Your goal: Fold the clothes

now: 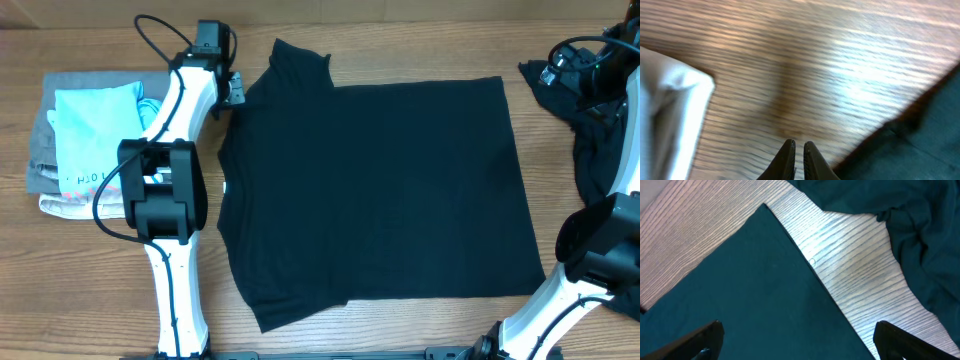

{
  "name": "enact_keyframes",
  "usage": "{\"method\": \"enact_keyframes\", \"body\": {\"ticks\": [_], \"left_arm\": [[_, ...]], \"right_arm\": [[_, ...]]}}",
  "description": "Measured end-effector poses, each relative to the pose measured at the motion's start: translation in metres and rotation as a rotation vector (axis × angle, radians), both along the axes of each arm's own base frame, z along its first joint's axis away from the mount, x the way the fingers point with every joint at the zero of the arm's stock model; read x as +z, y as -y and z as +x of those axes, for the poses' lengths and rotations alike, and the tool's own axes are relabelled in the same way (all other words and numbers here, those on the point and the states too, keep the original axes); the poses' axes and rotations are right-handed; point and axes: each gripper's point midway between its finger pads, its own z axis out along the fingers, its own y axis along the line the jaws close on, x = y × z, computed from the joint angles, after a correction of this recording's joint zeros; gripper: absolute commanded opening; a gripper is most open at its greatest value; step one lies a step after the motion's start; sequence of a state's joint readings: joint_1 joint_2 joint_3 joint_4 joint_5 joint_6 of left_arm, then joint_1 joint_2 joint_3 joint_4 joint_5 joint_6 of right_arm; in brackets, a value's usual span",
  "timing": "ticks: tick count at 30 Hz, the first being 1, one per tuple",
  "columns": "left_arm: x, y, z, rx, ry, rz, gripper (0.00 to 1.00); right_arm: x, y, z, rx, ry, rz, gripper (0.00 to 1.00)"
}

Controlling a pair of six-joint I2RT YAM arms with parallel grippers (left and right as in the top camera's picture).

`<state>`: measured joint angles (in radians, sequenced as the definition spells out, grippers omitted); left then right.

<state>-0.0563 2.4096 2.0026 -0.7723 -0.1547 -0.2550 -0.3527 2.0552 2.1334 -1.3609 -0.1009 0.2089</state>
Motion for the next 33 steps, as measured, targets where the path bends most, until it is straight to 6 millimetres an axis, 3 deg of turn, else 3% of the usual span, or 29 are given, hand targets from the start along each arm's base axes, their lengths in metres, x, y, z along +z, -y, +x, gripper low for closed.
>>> {"method": "enact_keyframes", "body": {"ticks": [4,8,11,14,17,20,24,28,33], "left_arm": [[0.006,-0.007,-0.005,0.013,-0.027,0.005,0.12],[0.041,-0.006,-0.005,0.037,-0.028,-0.007,0.1],[0.084,0.0,-0.008,0.056,0.015,-0.041,0.1],[0.142,0.01,-0.017,0.05,0.096,-0.098,0.1],[0.2,0.027,-0.041,0.005,0.15,-0.163,0.09],[0.233,0.047,-0.064,-0.045,0.166,-0.205,0.08],[0.236,0.078,-0.078,-0.111,0.137,-0.231,0.04],[0.217,0.098,-0.086,-0.149,0.076,-0.238,0.04],[0.184,0.106,-0.12,-0.161,-0.103,-0.22,0.04]], "right_arm": [[0.0,0.0,0.0,0.0,0.0,0.0,1.0],[0.0,0.0,0.0,0.0,0.0,0.0,1.0],[0.0,0.0,0.0,0.0,0.0,0.0,1.0],[0.0,0.0,0.0,0.0,0.0,0.0,1.0],[0.0,0.0,0.0,0.0,0.0,0.0,1.0],[0.0,0.0,0.0,0.0,0.0,0.0,1.0],[0.0,0.0,0.0,-0.001,0.0,0.0,1.0],[0.0,0.0,0.0,0.0,0.0,0.0,1.0],[0.0,0.0,0.0,0.0,0.0,0.0,1.0]]}}
